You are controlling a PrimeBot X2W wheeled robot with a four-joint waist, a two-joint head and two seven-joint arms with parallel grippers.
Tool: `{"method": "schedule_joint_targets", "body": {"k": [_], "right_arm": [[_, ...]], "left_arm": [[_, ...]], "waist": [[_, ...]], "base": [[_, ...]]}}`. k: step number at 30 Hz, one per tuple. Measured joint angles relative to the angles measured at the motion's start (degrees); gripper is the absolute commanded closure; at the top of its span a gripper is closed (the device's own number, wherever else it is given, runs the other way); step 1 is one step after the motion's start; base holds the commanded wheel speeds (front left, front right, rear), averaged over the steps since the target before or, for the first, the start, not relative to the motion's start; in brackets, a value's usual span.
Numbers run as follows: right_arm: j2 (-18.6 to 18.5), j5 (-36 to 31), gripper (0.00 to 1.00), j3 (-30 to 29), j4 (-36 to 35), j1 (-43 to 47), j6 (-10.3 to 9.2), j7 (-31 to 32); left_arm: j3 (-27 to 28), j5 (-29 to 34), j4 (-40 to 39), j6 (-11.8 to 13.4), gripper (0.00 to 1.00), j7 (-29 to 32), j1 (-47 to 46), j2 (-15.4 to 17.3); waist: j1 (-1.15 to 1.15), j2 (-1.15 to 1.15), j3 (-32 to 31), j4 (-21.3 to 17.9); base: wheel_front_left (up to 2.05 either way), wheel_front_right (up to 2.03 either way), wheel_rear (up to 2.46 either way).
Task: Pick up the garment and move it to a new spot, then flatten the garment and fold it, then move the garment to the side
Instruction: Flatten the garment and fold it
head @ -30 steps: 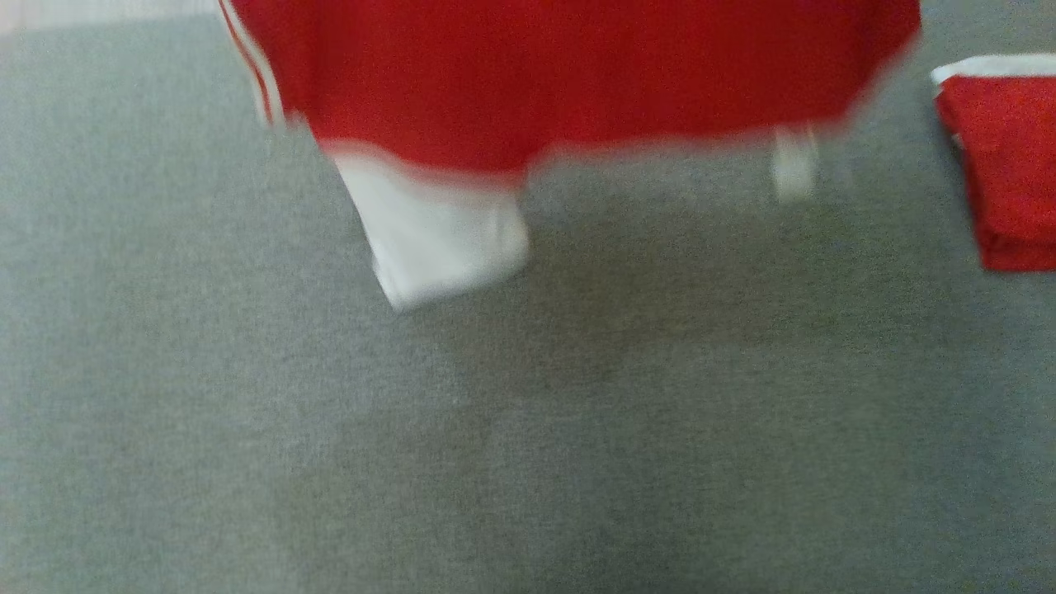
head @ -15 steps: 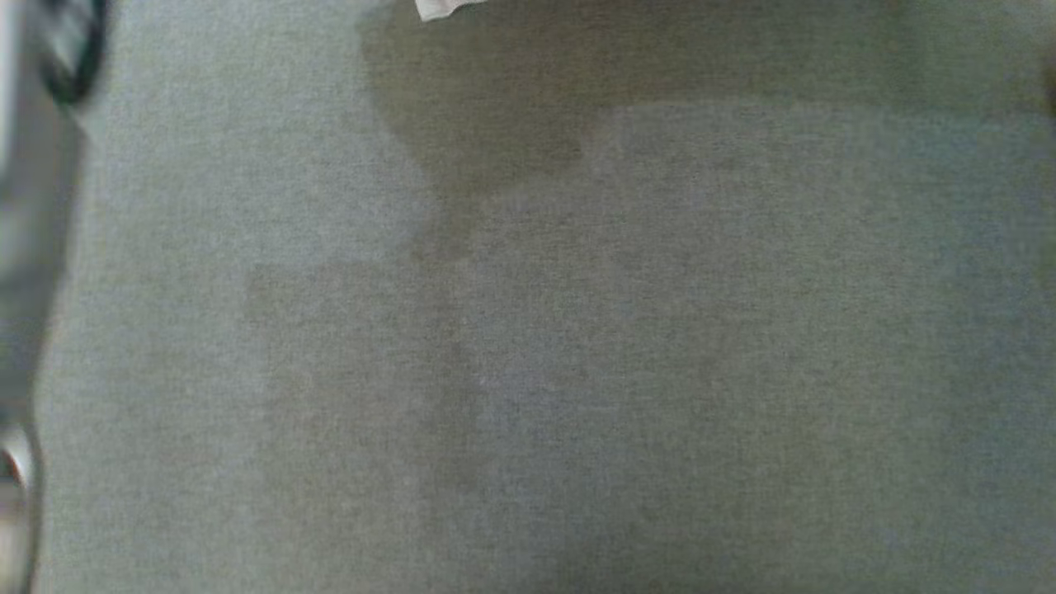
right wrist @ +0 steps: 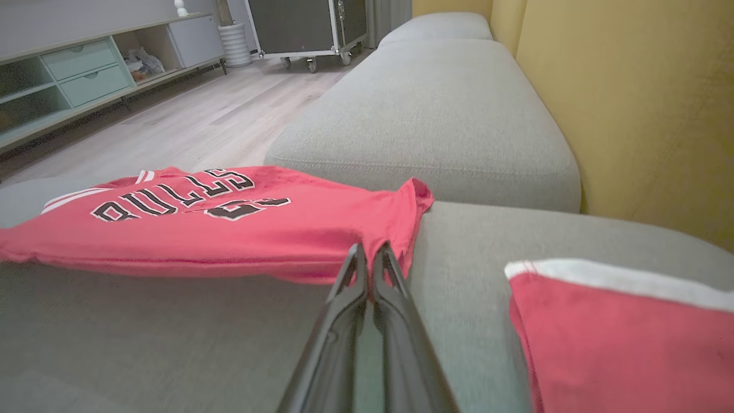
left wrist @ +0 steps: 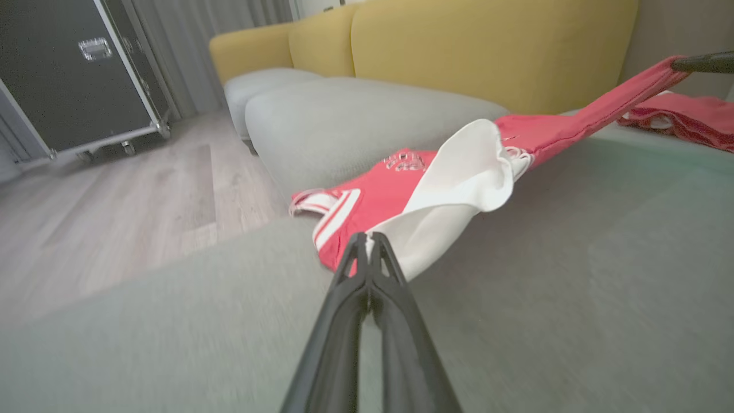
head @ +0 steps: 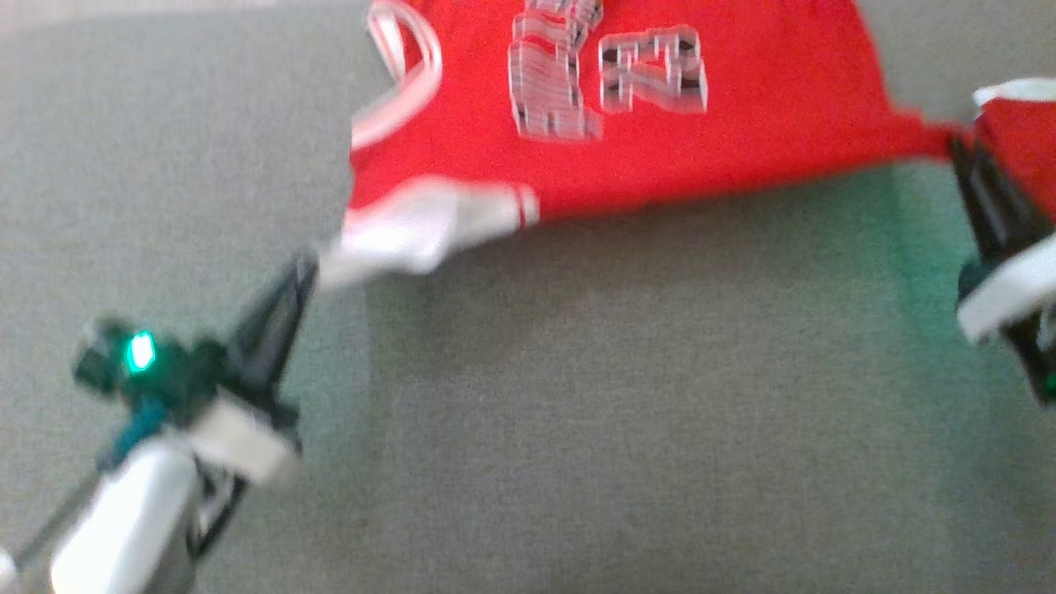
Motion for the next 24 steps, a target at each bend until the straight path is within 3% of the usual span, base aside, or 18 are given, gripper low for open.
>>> {"method": "schedule_joint_targets", "body": {"k": [12, 18, 24], "right_arm": [[-2.6, -0.7, 1.00, -6.3, -10.1, 24.3, 0.00, 0.0], [-2.8, -2.0, 1.00, -10.7, -12.9, 31.2, 0.00, 0.1], [-1.8, -3.8, 1.00, -15.0, -14.6, 31.9, 0.00, 2.5]], "left_arm": [[-0.1, -1.3, -8.4, 4.0, 1.00, 0.3, 23.7, 1.2], [-0.3, -1.3, -11.3, 5.0, 1.00, 1.6, 25.9, 2.5], [-0.4, -1.1, -12.0, 5.2, 1.00, 2.7, 25.0, 2.8]], "waist": [[0.00, 0.00, -9.4, -1.3], [0.01, 0.00, -10.8, -0.7], [0.02, 0.00, -9.7, -0.2]], "base": [[0.00, 0.00, 0.00], [0.00, 0.00, 0.00], [0.00, 0.00, 0.00]]}}
